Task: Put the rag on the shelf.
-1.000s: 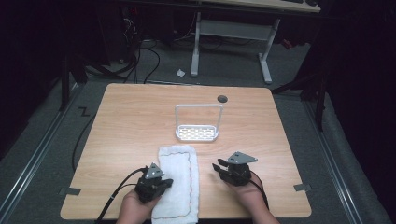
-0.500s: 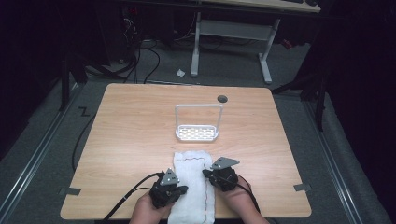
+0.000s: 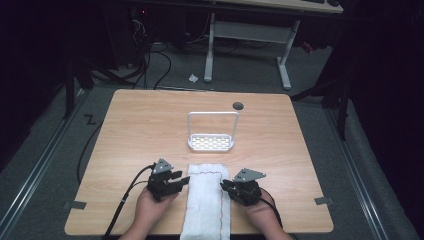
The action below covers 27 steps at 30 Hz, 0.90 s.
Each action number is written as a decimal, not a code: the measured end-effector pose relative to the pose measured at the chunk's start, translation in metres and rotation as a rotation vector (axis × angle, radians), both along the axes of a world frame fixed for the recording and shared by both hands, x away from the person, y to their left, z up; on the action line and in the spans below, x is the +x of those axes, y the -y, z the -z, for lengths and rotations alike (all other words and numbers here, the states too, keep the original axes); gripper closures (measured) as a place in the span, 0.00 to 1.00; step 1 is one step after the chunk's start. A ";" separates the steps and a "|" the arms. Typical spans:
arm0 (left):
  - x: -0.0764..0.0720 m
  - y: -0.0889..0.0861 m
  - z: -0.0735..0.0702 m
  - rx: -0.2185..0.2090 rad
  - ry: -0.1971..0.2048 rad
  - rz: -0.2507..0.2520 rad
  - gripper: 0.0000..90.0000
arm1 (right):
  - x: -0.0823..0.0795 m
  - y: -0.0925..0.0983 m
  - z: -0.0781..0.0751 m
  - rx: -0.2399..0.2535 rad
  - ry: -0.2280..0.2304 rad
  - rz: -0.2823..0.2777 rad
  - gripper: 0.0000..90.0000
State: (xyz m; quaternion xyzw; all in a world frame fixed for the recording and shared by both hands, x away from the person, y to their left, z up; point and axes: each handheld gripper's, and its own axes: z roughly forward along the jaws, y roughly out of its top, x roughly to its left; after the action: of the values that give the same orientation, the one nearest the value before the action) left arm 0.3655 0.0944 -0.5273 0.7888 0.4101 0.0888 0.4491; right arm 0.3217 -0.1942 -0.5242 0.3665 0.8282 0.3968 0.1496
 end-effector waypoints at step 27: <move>0.016 0.023 0.013 0.023 -0.022 0.024 0.88 | 0.048 0.006 0.000 0.016 -0.086 0.111 0.65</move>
State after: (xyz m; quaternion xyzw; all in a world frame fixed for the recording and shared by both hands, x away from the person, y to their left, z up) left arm 0.3814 0.0717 -0.5399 0.7997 0.4044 0.0791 0.4366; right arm 0.3701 -0.2003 -0.5238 0.4299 0.8090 0.3783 0.1325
